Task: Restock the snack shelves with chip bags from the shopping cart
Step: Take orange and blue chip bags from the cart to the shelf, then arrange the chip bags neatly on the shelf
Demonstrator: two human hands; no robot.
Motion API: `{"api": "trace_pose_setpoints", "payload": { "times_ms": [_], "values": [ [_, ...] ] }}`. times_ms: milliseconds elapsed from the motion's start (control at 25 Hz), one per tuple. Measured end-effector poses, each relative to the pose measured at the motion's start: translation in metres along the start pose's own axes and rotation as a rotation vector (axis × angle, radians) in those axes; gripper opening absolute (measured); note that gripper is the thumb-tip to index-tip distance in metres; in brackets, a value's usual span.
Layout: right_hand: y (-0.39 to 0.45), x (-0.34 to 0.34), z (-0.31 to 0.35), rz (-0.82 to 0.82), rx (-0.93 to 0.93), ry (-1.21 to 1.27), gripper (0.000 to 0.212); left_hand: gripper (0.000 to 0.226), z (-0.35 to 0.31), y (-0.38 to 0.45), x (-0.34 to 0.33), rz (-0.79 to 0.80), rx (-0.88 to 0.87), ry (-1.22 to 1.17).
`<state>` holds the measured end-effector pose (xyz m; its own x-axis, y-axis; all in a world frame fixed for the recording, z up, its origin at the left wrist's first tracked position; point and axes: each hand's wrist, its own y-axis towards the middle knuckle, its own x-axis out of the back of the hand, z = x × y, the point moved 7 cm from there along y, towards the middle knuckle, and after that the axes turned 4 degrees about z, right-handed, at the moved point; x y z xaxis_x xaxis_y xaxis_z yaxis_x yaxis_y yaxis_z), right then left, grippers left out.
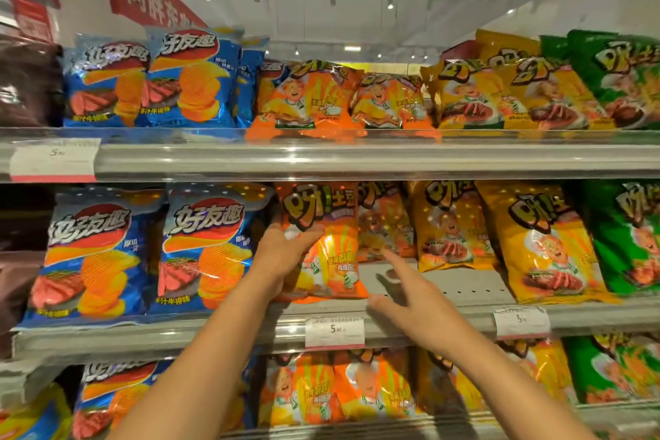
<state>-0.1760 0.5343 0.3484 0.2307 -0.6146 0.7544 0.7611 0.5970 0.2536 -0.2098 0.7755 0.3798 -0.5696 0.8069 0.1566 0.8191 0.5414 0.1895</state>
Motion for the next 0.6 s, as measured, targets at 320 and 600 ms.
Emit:
{"api": "trace_pose_setpoints", "payload": {
  "times_ms": [320, 600],
  "values": [
    [0.020, -0.045, 0.014, 0.110, 0.111, -0.247, 0.079, 0.071, -0.019, -0.038, -0.009, -0.264, -0.410, 0.532],
    [-0.011, -0.038, 0.013, -0.092, 0.269, -0.222, 0.074, 0.054, -0.003, -0.062, -0.049, -0.181, -0.510, 0.916]
  ]
}}
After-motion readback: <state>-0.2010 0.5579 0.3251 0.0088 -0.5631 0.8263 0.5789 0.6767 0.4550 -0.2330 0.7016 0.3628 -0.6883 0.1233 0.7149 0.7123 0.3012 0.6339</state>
